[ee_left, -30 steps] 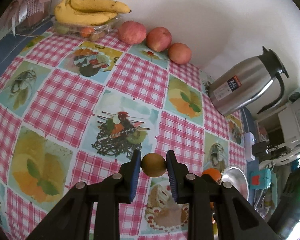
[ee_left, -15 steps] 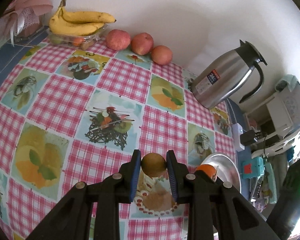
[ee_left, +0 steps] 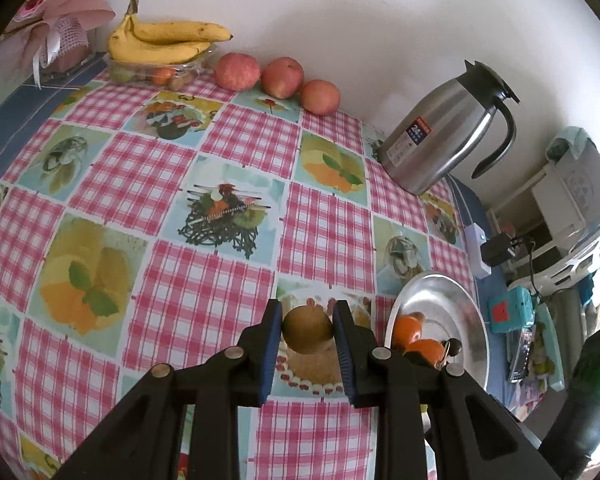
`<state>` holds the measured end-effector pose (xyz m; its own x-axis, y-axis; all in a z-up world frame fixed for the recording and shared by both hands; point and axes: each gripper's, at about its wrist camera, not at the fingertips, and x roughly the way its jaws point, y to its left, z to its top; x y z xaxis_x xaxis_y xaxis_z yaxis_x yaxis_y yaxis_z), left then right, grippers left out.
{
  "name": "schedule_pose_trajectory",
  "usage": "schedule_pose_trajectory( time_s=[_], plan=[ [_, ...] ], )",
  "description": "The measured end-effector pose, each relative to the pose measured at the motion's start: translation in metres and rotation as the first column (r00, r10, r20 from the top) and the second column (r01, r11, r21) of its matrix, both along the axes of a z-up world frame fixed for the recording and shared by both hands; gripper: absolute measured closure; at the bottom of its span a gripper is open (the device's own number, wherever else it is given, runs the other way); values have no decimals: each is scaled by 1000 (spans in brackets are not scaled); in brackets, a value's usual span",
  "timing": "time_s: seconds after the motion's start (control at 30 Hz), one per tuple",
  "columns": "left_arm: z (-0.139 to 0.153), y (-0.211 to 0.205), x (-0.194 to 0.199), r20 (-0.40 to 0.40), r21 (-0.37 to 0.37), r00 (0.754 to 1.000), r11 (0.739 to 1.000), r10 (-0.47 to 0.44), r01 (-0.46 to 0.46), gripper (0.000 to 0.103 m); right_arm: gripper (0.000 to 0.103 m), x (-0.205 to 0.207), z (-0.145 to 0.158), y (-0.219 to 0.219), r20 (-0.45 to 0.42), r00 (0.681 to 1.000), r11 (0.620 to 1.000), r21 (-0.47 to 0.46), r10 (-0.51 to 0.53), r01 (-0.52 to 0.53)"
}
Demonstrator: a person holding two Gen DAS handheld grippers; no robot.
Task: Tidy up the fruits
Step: 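Carry the tangerine in the right tool and kiwi in the left tool over the plate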
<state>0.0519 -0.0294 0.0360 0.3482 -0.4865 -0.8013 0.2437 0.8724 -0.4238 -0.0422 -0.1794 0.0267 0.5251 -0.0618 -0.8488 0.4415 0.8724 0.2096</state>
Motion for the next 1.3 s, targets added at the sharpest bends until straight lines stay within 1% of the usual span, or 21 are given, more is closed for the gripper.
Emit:
schedule_pose_trajectory(
  time_s=[0.3, 0.47, 0.73, 0.93, 1.17, 1.3],
  plan=[
    [0, -5, -12, -5, -9, 1000, 1000, -24, 24, 75, 65, -12, -8, -10, -17, 999, 999, 17, -33, 33],
    [0, -17, -15, -4, -10, 998, 998, -62, 62, 75, 65, -12, -10, -15, -25, 999, 999, 9, -43, 43],
    [0, -31, -19, -8, -21, 995, 995, -100, 99, 75, 65, -19, -15, -32, -35, 994, 995, 18, -99, 100],
    [-3, -41, -22, -12, -35, 991, 990, -134, 133, 75, 65, -26, -13, -41, -34, 989, 989, 1, -146, 146],
    [-2, -61, -29, 11, -49, 980, 979, -196, 197, 75, 65, -42, -9, -62, -21, 969, 968, -35, -248, 247],
    [-1, -77, -35, 27, -65, 969, 967, -246, 248, 75, 65, -52, -11, -77, -27, 952, 952, -54, -304, 302]
  ],
)
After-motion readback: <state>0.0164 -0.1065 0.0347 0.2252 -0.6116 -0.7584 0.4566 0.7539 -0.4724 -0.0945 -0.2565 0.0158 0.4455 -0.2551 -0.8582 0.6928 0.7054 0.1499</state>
